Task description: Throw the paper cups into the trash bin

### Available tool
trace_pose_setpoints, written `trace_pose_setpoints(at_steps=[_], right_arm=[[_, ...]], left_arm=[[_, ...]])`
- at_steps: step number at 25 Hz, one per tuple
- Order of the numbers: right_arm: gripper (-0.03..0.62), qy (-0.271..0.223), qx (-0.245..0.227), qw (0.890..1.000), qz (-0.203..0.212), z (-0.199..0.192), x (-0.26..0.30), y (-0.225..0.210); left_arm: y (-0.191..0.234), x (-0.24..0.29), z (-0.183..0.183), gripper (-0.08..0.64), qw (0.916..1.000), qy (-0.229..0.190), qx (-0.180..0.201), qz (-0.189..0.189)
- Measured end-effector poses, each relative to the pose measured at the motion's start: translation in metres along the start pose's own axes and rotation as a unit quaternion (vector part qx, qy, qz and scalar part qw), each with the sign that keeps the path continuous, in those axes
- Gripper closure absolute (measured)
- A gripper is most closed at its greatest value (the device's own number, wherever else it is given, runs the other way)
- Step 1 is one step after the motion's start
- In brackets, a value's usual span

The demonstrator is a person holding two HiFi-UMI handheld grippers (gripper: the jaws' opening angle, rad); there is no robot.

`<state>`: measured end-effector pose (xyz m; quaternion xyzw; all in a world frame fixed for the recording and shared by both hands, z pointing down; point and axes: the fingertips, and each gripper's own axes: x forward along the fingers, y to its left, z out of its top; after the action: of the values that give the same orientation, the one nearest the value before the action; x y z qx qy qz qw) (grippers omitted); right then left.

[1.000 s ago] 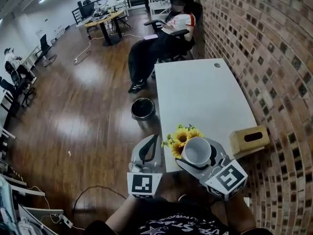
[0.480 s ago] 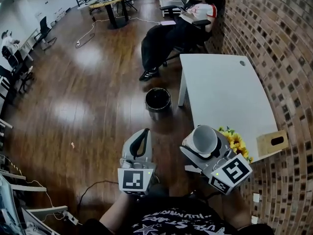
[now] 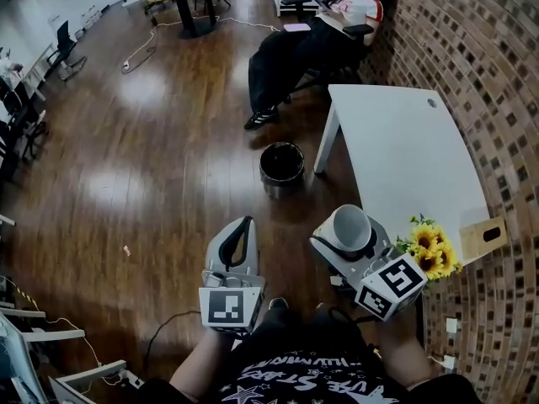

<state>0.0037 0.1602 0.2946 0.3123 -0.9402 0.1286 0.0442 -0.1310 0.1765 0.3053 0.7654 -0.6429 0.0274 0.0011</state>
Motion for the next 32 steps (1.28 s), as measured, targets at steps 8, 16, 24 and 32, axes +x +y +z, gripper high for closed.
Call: trace_pose_setpoints(at_steps=[8, 16, 24, 32], right_arm=[[0.253, 0.01, -0.006, 1.0, 0.001, 0.001, 0.024, -0.011], [0.253, 0.007, -0.018, 1.0, -0.009, 0.008, 0.046, -0.018], [0.253, -0.02, -0.053, 0.998, -0.021, 0.022, 0.076, -0.035], [0.253, -0.038, -0.054, 0.998, -0.025, 0.02, 0.138, -0.114]], left_arm=[[0.011, 0.003, 0.011, 0.555, 0.9996, -0.003, -0.024, 0.011], [0.03, 0.003, 0.022, 0.555, 0.9993, -0.011, -0.032, 0.018], [0.041, 0.036, 0.02, 0.555, 0.9996, -0.008, -0.025, -0.001], [0.055, 0.124, 0.005, 0.555, 0.9999, 0.009, -0.006, -0.01]])
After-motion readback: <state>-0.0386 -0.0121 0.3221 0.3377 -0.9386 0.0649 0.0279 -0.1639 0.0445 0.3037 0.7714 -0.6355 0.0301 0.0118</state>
